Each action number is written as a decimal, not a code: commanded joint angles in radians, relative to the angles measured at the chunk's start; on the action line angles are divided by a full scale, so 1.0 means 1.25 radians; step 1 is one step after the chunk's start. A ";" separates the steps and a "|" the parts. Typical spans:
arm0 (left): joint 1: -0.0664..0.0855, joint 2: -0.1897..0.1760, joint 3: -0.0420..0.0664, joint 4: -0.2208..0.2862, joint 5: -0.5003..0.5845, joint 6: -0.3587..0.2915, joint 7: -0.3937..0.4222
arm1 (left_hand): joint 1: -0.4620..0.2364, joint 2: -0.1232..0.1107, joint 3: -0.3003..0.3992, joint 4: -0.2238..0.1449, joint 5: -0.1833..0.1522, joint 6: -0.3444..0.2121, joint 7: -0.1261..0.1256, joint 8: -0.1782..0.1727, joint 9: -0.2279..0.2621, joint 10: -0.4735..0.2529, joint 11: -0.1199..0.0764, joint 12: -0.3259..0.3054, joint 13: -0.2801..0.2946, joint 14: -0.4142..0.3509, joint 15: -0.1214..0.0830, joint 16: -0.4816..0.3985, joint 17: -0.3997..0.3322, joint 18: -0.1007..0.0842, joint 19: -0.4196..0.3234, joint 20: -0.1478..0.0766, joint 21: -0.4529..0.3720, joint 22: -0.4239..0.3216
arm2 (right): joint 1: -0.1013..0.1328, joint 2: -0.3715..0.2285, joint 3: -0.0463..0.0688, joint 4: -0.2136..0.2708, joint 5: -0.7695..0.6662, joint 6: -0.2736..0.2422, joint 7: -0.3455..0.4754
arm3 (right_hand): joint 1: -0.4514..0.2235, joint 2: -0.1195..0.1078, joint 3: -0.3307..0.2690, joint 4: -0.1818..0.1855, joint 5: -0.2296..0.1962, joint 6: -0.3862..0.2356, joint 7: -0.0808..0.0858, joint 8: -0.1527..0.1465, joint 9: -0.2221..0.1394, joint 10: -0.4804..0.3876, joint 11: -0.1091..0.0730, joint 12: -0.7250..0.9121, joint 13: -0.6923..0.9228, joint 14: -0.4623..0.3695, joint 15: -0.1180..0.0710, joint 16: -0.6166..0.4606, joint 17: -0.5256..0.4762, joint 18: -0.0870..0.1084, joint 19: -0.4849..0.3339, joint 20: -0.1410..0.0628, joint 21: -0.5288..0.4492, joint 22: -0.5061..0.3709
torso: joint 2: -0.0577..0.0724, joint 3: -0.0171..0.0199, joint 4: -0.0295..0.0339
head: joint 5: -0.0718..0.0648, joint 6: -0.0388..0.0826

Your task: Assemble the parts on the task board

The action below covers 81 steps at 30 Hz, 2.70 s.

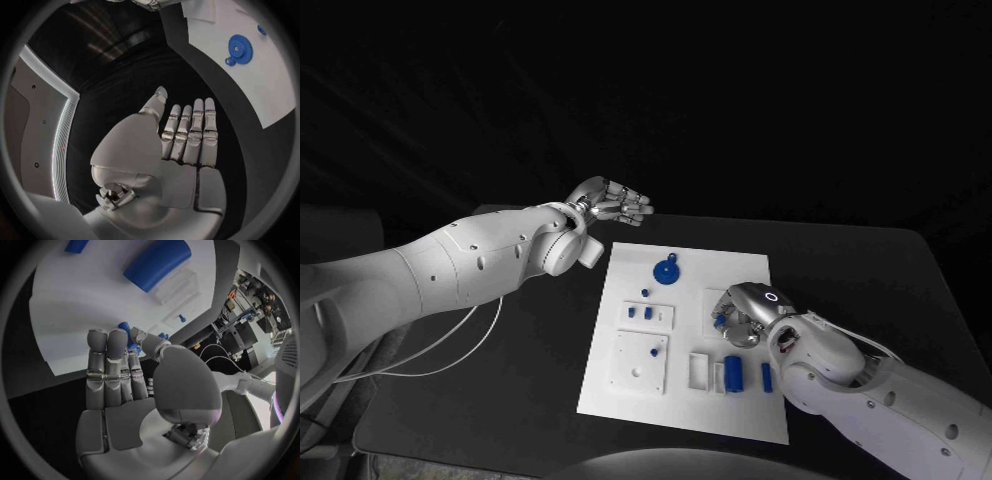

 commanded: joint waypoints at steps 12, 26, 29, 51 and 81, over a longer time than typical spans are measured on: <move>0.000 0.003 0.000 -0.007 0.002 0.012 0.011 | -0.006 0.005 -0.004 0.003 -0.001 0.003 0.001 0.000 -0.001 -0.003 -0.001 0.003 -0.001 -0.004 -0.001 -0.002 0.000 0.007 0.000 0.002 0.001 -0.001 | 0.000 -0.025 0.031 0.086 0.036 -0.078 0.036 | -0.004 0.007 0.006 -0.004 0.000 0.013 -0.002 0.001 0.013 0.022 -0.011 0.004 0.002 0.000 -0.007 0.002 0.000 -0.007 0.026 -0.007 0.007 0.018 | -0.001 -0.0001 -0.0007 | 0.005 0.003; 0.000 0.016 0.000 -0.026 0.002 0.013 0.013 | -0.005 0.005 -0.004 0.003 -0.001 0.002 0.001 0.000 -0.001 -0.003 -0.001 0.003 -0.001 -0.004 -0.001 -0.002 0.000 0.007 -0.001 0.002 0.001 -0.001 | 0.000 0.034 0.017 0.110 0.052 -0.080 0.063 | -0.005 0.010 0.005 -0.007 0.002 0.013 -0.002 0.001 0.014 0.024 -0.012 0.004 0.002 0.001 -0.007 0.002 0.000 -0.006 0.027 -0.008 0.008 0.024 | -0.003 -0.0020 -0.0005 | 0.017 0.005; -0.001 0.021 0.000 -0.030 0.002 0.013 0.013 | -0.005 0.005 -0.004 0.003 -0.001 0.002 0.001 0.000 -0.001 -0.003 -0.001 0.003 -0.001 -0.004 -0.001 -0.002 0.000 0.007 -0.001 0.002 0.001 -0.001 | 0.000 0.056 -0.004 0.102 0.047 -0.076 0.068 | -0.005 0.011 0.005 -0.008 0.002 0.013 -0.002 0.001 0.014 0.023 -0.011 0.004 0.002 0.001 -0.007 0.002 0.000 -0.005 0.027 -0.007 0.006 0.024 | -0.003 -0.0019 0.0002 | 0.021 0.005; -0.004 0.046 0.000 -0.038 0.010 0.023 0.007 | -0.005 0.008 -0.004 0.002 -0.001 0.000 0.002 0.000 -0.001 -0.005 -0.001 0.003 -0.001 -0.007 -0.001 -0.002 0.000 0.007 -0.002 0.003 0.000 -0.001 | -0.016 0.178 -0.118 0.015 0.033 -0.026 0.094 | -0.014 0.024 -0.003 -0.027 0.010 0.010 -0.001 0.000 0.017 0.020 -0.010 0.004 0.002 0.001 -0.006 0.001 -0.004 -0.001 0.029 -0.006 -0.011 0.029 | -0.004 -0.0017 0.0026 | 0.042 -0.006; -0.004 0.039 0.000 -0.039 0.011 0.028 0.003 | -0.007 0.008 -0.007 0.002 -0.001 -0.001 0.002 0.000 -0.001 -0.006 0.000 0.003 -0.001 -0.008 0.000 -0.002 0.000 0.007 -0.003 0.004 0.000 -0.001 | -0.016 0.162 -0.128 0.022 -0.046 -0.025 0.016 | -0.016 0.021 0.004 -0.033 0.006 0.014 -0.002 0.000 0.017 0.024 -0.011 0.004 0.002 0.000 -0.007 0.004 -0.004 -0.004 0.031 -0.006 -0.001 0.039 | -0.004 -0.0023 0.0023 | 0.047 -0.014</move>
